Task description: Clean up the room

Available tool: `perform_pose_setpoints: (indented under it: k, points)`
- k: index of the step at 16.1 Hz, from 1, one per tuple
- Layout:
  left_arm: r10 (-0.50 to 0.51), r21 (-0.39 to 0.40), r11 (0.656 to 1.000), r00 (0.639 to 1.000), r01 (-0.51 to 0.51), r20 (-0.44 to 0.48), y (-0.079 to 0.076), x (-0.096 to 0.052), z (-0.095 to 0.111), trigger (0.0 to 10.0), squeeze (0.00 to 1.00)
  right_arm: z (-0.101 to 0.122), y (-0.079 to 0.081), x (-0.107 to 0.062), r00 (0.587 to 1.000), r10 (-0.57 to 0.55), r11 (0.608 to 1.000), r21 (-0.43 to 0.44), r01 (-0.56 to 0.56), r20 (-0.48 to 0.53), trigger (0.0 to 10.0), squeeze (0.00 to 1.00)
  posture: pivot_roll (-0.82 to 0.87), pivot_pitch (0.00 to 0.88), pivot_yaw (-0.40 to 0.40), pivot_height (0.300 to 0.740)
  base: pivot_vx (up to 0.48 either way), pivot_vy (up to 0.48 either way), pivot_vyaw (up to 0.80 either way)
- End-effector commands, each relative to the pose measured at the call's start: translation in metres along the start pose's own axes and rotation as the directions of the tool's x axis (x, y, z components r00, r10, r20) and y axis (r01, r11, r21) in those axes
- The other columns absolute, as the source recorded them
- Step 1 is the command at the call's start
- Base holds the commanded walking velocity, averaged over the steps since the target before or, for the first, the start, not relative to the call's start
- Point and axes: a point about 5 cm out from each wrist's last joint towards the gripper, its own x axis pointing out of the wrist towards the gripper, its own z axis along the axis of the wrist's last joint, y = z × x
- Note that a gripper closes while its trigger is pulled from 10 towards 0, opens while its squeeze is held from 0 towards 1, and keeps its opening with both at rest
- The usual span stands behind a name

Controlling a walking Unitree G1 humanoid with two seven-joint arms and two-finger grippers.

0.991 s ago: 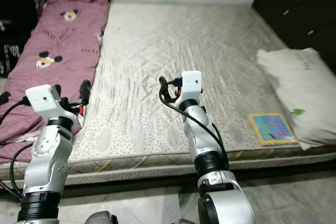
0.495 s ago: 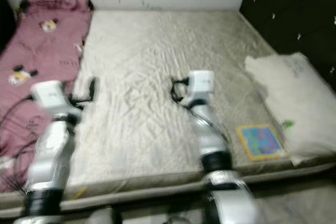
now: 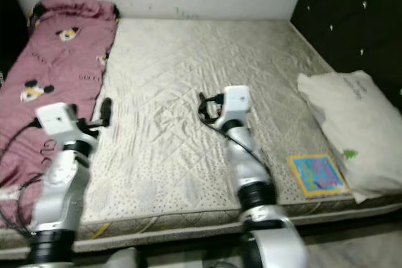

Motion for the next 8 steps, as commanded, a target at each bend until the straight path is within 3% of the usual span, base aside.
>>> perform_pose_setpoints:
  k: [1,8]
  points:
    - [-0.02,-0.007,1.0,1.0,0.02,-0.003,-0.0046,0.0018,0.0006,10.0,0.0,0.0036,-0.0048,0.0005,1.0,-0.008,1.0,-0.011,0.008,0.007,10.0,0.0,-0.02,0.0,-0.05,0.74,0.0,0.48,0.0]
    - [-0.023,-0.016,1.0,1.0,0.023,-0.005,-0.0048,0.0022,0.0008,10.0,0.0,0.0035,-0.0049,0.0009,1.0,-0.003,1.0,-0.009,0.003,0.004,10.0,0.0,-0.02,0.0,-0.053,0.74,0.0,0.48,0.0]
